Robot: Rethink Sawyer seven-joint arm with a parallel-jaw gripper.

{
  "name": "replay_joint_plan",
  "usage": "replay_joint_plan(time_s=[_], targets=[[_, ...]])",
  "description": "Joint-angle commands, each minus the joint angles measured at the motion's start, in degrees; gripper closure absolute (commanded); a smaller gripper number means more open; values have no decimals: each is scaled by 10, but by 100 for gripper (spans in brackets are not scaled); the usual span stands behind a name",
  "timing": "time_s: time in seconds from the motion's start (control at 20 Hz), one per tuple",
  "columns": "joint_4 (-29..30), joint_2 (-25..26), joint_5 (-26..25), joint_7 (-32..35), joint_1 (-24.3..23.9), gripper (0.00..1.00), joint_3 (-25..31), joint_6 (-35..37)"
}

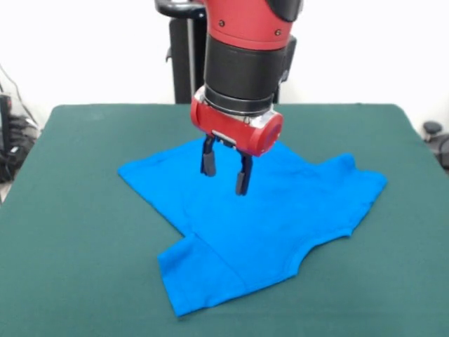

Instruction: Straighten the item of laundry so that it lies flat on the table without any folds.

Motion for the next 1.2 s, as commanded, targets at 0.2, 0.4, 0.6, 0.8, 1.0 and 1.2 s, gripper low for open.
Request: replay_joint_plan(time_s=[0.2, 0.4, 0.6, 0.8, 1.0, 1.2], targets=[[61, -40, -39, -166, -61, 0, 95, 43], [56, -41, -52, -160, -66, 0, 107, 56], [70, -51, -63, -144, -67, 0, 112, 50], [99, -63, -67, -120, -65, 0, 112, 34], [126, -72, -70, -99, -65, 0, 114, 12], [154, -79, -65, -76, -64, 0, 119, -11]])
